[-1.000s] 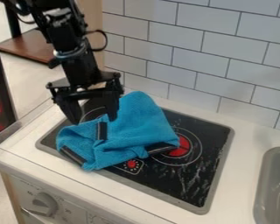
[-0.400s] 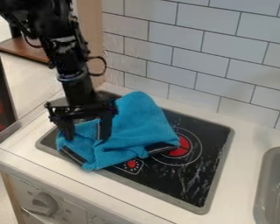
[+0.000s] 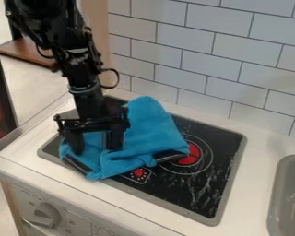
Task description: Unfold the cloth from left to right
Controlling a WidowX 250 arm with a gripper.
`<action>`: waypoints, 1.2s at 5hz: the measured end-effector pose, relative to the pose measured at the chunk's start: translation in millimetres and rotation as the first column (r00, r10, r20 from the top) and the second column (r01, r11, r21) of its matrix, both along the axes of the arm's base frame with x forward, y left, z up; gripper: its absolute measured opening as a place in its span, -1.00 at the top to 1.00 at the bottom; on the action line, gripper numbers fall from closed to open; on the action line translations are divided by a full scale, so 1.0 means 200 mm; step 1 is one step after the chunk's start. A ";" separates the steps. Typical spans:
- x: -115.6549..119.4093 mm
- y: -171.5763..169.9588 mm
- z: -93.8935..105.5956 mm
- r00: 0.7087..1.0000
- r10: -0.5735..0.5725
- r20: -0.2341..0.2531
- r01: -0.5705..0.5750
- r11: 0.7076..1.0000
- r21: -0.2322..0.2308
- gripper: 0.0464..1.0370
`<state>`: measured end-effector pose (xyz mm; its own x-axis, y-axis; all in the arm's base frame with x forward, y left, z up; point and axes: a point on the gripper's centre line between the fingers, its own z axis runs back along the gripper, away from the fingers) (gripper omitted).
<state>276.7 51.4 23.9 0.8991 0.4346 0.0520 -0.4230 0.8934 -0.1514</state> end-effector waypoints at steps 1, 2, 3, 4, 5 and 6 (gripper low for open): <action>0.01 -0.04 0.00 1.000 -0.020 0.003 0.020 1.000 0.001 -0.92; 0.02 -0.05 0.00 0.999 -0.032 0.007 0.032 0.999 0.008 -0.92; 0.02 -0.05 0.00 1.000 -0.031 0.007 0.031 1.000 0.007 -0.92; 0.02 -0.05 0.00 0.999 -0.032 0.009 0.032 0.999 0.004 -0.79; 0.02 -0.05 0.00 1.000 -0.025 0.009 0.025 1.000 0.005 -0.16; 0.02 -0.05 0.00 1.000 -0.019 0.015 0.019 1.000 0.011 0.42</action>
<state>281.6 42.0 24.7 0.9064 0.4165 0.0705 -0.4034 0.9030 -0.1480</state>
